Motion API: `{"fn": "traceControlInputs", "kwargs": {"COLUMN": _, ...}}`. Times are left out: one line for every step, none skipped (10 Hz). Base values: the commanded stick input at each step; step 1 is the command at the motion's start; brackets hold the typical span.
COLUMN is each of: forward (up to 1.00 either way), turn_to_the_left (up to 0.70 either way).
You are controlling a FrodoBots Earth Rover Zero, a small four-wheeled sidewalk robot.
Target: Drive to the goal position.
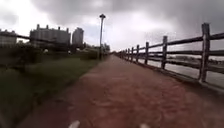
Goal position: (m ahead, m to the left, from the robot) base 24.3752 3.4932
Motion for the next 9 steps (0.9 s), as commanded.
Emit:
{"fn": "traceControlInputs", "kwargs": {"forward": 0.7, "turn_to_the_left": 0.0}}
{"fn": "traceControlInputs", "kwargs": {"forward": 0.7, "turn_to_the_left": 0.0}}
{"fn": "traceControlInputs", "kwargs": {"forward": 0.7, "turn_to_the_left": 0.0}}
{"fn": "traceControlInputs", "kwargs": {"forward": 0.7, "turn_to_the_left": 0.0}}
{"fn": "traceControlInputs", "kwargs": {"forward": 0.7, "turn_to_the_left": 0.0}}
{"fn": "traceControlInputs", "kwargs": {"forward": 0.7, "turn_to_the_left": 0.0}}
{"fn": "traceControlInputs", "kwargs": {"forward": 0.7, "turn_to_the_left": 0.0}}
{"fn": "traceControlInputs", "kwargs": {"forward": 0.7, "turn_to_the_left": 0.0}}
{"fn": "traceControlInputs", "kwargs": {"forward": 0.7, "turn_to_the_left": 0.0}}
